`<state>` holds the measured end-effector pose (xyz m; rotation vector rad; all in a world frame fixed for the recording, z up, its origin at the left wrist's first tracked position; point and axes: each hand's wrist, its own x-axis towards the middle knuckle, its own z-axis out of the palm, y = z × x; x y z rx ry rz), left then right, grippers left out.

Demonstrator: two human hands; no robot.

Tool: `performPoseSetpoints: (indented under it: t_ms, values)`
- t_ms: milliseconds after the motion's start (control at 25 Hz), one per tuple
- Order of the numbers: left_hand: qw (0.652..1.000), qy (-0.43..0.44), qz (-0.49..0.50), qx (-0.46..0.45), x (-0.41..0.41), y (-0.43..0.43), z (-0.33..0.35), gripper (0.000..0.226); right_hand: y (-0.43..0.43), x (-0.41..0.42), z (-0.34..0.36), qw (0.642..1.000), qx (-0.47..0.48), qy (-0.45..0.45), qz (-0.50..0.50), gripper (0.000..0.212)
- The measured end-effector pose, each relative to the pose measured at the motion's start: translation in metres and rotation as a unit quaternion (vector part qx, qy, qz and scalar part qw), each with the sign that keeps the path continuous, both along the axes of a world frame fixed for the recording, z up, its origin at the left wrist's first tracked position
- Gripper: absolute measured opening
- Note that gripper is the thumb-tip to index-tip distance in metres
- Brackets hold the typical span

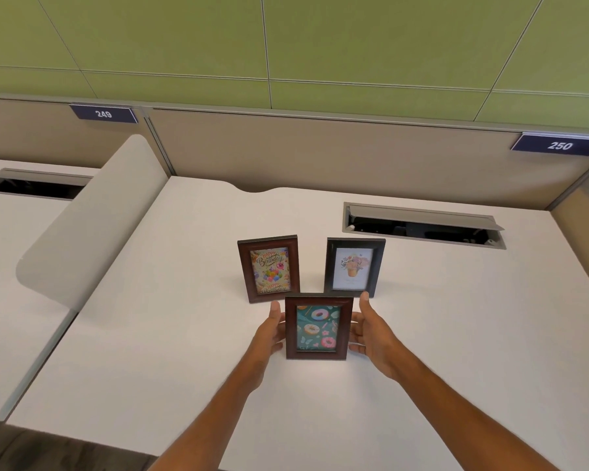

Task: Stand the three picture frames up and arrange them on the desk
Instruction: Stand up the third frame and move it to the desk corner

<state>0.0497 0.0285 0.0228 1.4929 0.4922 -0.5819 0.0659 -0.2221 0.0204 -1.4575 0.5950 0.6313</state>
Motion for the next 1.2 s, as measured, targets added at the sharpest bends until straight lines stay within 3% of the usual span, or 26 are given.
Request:
performPoseSetpoints:
  t_ms: [240, 480, 760, 920, 1000, 1080, 1200]
  values:
    - [1.000, -0.014, 0.016, -0.019, 0.004, -0.018, 0.016, 0.050, 0.017, -0.006, 0.018, 0.999, -0.006, -0.034, 0.005, 0.093]
    - [1.000, -0.019, 0.007, -0.008, 0.003, -0.017, 0.019, 0.045, 0.022, -0.011, 0.029, 0.999, -0.010, -0.049, -0.002, 0.082]
    - [0.999, -0.024, 0.018, -0.022, 0.004, -0.006, 0.034, 0.051, 0.031, -0.008, 0.046, 0.998, -0.013, -0.053, 0.009, 0.069]
    - [0.998, -0.045, 0.037, -0.032, 0.002, 0.005, 0.048, 0.072, 0.039, -0.003, 0.056, 0.998, -0.029, -0.061, 0.016, 0.083]
    - [0.997, -0.055, 0.037, -0.033, 0.007, 0.013, 0.054, 0.078, 0.047, 0.004, 0.063, 0.997, -0.037, -0.072, 0.013, 0.076]
    - [0.987, -0.071, 0.146, -0.022, -0.008, 0.009, 0.073, 0.078, 0.051, 0.023, 0.094, 0.989, -0.031, -0.102, 0.101, 0.064]
    - [0.985, -0.082, 0.151, -0.025, -0.012, 0.018, 0.085, 0.079, 0.062, 0.030, 0.103, 0.988, -0.038, -0.092, 0.117, 0.064]
